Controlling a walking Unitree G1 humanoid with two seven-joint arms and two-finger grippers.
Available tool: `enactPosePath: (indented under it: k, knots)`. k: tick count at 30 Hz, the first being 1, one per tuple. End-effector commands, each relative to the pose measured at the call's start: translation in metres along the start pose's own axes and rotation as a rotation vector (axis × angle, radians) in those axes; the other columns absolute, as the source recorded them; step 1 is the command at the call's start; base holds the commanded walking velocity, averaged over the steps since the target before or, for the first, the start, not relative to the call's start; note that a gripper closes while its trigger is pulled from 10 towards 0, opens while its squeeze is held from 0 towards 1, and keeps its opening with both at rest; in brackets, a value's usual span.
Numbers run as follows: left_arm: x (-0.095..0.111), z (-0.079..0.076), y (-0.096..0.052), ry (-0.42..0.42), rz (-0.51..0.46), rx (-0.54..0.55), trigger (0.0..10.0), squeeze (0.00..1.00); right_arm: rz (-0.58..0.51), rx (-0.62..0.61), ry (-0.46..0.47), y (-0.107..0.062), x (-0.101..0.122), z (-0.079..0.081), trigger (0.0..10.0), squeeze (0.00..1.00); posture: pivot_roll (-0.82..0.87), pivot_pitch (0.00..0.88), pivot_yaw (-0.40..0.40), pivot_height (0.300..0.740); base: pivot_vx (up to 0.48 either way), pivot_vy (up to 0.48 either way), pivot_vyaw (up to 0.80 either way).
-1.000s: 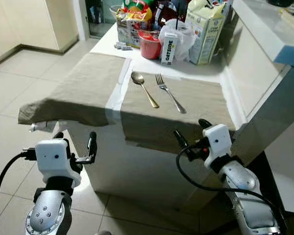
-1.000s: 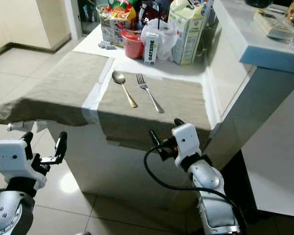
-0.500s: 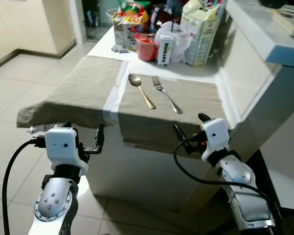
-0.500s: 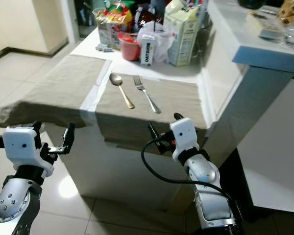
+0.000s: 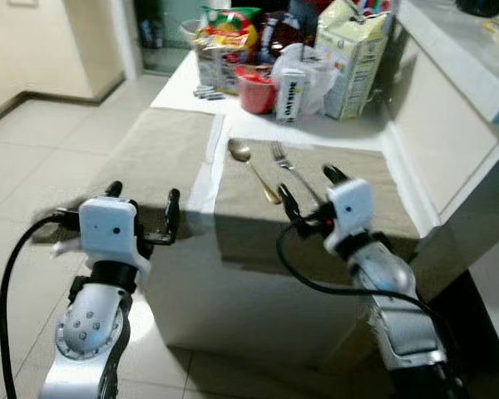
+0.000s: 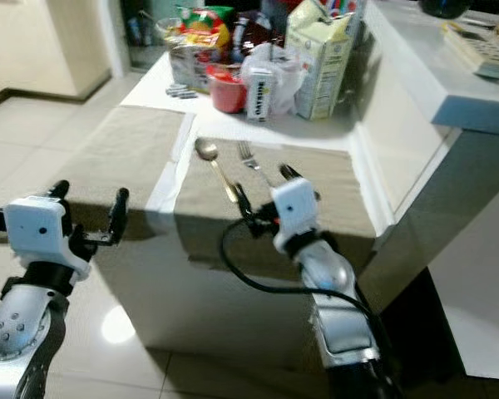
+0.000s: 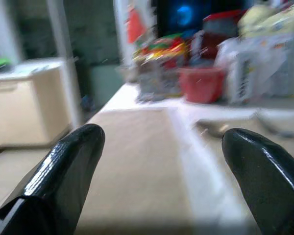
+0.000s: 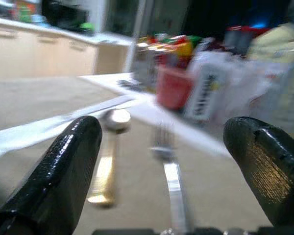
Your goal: Setting the table
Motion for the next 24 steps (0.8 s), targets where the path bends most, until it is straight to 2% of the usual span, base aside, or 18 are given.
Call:
enactPosePath:
  k: [1, 6, 8, 14, 16, 18, 24]
  knots:
    - [0.001, -0.007, 0.000, 0.009, -0.003, -0.029, 10.0, 0.00, 0.020, -0.033, -0.002, -0.002, -0.005, -0.008, 10.0, 0.00, 0.02, 0.000, -0.024, 0.740, 0.435, 0.000, 0.00]
    - [0.006, -0.018, 0.006, 0.082, -0.022, -0.087, 10.0, 0.00, -0.016, -0.046, 0.010, 0.006, 0.006, -0.009, 10.0, 0.00, 0.02, 0.000, -0.022, 0.740, 0.474, 0.000, 0.00]
    - [0.007, -0.022, 0.007, 0.082, -0.024, -0.100, 10.0, 0.00, -0.029, -0.056, 0.018, 0.013, 0.013, -0.011, 10.0, 0.00, 0.02, 0.000, -0.022, 0.740, 0.000, 0.000, 0.00]
    - [0.007, -0.014, 0.011, 0.054, -0.019, -0.064, 10.0, 0.00, -0.069, -0.103, 0.054, 0.035, 0.028, -0.020, 10.0, 0.00, 0.02, 0.000, -0.005, 0.740, 0.000, 0.000, 0.00]
    - [0.007, -0.014, 0.011, 0.051, -0.017, -0.063, 10.0, 0.00, -0.067, -0.110, 0.064, 0.038, 0.028, -0.021, 10.0, 0.00, 0.02, 0.000, -0.005, 0.740, 0.000, 0.000, 0.00]
    - [0.006, -0.013, 0.012, 0.054, -0.016, -0.060, 10.0, 0.00, -0.035, -0.132, 0.083, 0.053, 0.023, -0.025, 10.0, 0.00, 0.02, 0.000, 0.000, 0.740, 0.000, 0.000, 0.00]
    - [0.008, -0.010, 0.013, 0.062, -0.012, -0.064, 10.0, 0.00, 0.025, -0.170, 0.099, 0.079, 0.015, -0.034, 10.0, 0.00, 0.03, 0.000, 0.014, 0.740, 0.000, 0.000, 0.00]
Point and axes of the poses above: a point about 5 cm out from each wrist's last joint towards the gripper, its own y axis pointing out of the wrist towards the gripper, its own x axis along the axis of the wrist's last joint, z = x × y, the point moved 5 cm from there along y, pointing out of the wrist towards the gripper, and after that the axes turned 8 degrees about -y, right-handed, at the moved point
